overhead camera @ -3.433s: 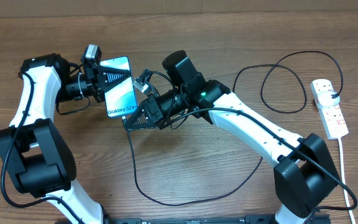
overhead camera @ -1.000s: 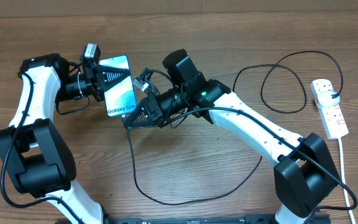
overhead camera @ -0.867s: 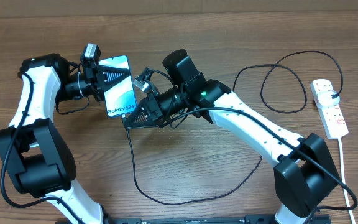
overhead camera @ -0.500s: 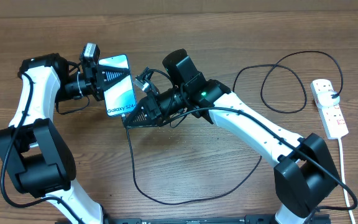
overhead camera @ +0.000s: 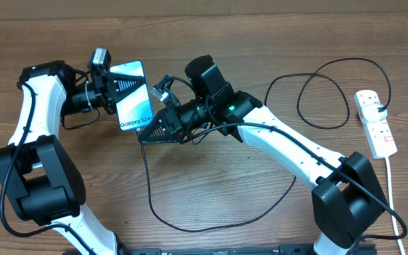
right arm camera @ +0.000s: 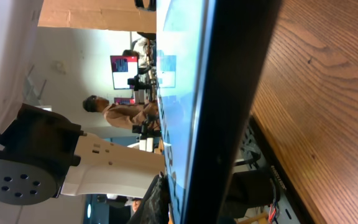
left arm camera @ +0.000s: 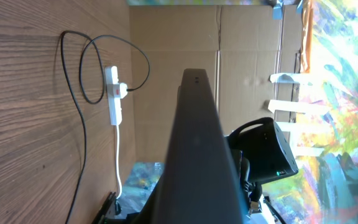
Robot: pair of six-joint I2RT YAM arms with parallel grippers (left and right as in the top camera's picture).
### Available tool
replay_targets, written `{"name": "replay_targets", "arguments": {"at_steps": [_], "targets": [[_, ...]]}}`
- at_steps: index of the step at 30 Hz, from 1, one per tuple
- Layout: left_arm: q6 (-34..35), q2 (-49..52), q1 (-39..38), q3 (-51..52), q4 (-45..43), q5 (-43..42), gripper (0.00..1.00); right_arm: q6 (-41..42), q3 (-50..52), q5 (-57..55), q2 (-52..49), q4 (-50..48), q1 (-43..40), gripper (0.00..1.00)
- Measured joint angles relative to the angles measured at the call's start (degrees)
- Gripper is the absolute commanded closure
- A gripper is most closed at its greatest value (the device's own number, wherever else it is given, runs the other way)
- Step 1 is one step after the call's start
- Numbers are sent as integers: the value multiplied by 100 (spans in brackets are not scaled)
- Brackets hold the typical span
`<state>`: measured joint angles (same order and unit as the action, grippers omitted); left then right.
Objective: Plug charger to phone and switch on socket
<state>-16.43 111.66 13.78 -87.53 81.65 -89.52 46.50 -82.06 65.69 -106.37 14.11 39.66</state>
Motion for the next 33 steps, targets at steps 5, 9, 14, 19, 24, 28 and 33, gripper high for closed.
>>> {"name": "replay_targets", "arguments": {"at_steps": [5,9,14,19,24,28,33], "targets": [[2,0,24,-7,11,-2,96,4,2,-96,13,-81,15,96],[0,0,35,-37,20,0,96,22,11,-160,13,-164,20,96],[-2,0,37,-39,109,0,96,48,11,-243,44,-212,24,96],[0,0,37,-44,129,0,96,149,15,-315,52,-310,24,96],[-46,0,37,-61,289,0,96,197,15,-356,68,-367,24,96],[-197,2,37,-61,514,2,96,267,15,-400,90,-380,24,96],[-396,2,37,-61,715,2,96,297,15,-522,114,-391,24,96]]}}
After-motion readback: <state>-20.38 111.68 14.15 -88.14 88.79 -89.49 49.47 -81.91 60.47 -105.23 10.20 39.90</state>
